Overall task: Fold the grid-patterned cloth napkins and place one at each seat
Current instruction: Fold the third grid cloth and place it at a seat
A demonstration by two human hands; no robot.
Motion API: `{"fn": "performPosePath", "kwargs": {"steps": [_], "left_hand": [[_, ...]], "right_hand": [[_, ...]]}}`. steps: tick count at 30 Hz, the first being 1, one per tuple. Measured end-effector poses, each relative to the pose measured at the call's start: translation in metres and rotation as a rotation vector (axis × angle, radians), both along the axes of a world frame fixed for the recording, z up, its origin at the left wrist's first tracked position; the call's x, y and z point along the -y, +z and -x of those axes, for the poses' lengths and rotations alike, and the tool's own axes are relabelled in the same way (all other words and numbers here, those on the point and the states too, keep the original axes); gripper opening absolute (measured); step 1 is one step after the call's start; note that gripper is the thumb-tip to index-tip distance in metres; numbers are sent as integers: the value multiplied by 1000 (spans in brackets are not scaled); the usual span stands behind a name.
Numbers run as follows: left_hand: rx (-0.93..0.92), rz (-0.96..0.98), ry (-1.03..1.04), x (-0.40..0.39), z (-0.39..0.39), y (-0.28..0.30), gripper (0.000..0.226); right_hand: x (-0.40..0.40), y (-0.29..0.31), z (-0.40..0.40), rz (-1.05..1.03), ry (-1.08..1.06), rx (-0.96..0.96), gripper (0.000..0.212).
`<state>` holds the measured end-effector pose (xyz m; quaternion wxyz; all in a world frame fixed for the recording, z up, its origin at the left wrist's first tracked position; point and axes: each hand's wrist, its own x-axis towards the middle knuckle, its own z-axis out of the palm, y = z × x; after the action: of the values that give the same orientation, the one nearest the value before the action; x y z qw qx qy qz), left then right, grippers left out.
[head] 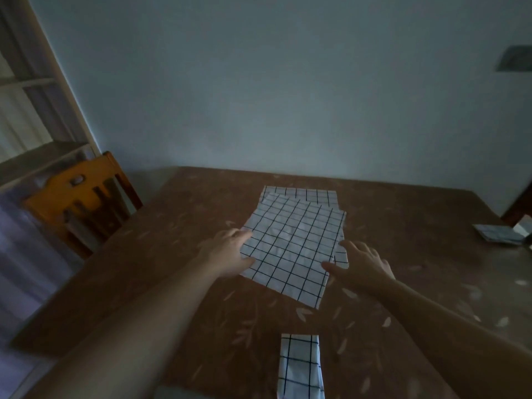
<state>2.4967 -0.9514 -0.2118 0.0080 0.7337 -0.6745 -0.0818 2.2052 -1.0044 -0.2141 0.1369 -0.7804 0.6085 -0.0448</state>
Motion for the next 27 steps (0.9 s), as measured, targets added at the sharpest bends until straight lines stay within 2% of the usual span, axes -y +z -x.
{"fn": "performPosePath", "kwargs": {"steps": [11, 14, 17, 19, 21, 25, 27], "left_hand": [[24, -171, -120, 145, -50, -146, 63], [45, -160, -186, 168, -55, -163, 69], [17, -240, -158, 181, -57, -173, 83], [4, -253, -149, 182, -58, -180, 85], [9, -208, -147, 176, -58, -188, 84], [-59, -39, -120, 152, -55, -197, 76], [-71, 85, -99, 137, -50, -196, 59]], "right_hand": [[126, -144, -71, -140, 71, -143, 87], [148, -168, -80, -125, 94, -162, 100], [163, -184, -85, -184, 110, -195, 120], [165, -189, -85, -172, 118, -200, 123], [157, -188, -83, -135, 127, -181, 113], [131, -183, -78, -9, 125, -44, 70], [116, -180, -76, 29, 105, 36, 46]]}}
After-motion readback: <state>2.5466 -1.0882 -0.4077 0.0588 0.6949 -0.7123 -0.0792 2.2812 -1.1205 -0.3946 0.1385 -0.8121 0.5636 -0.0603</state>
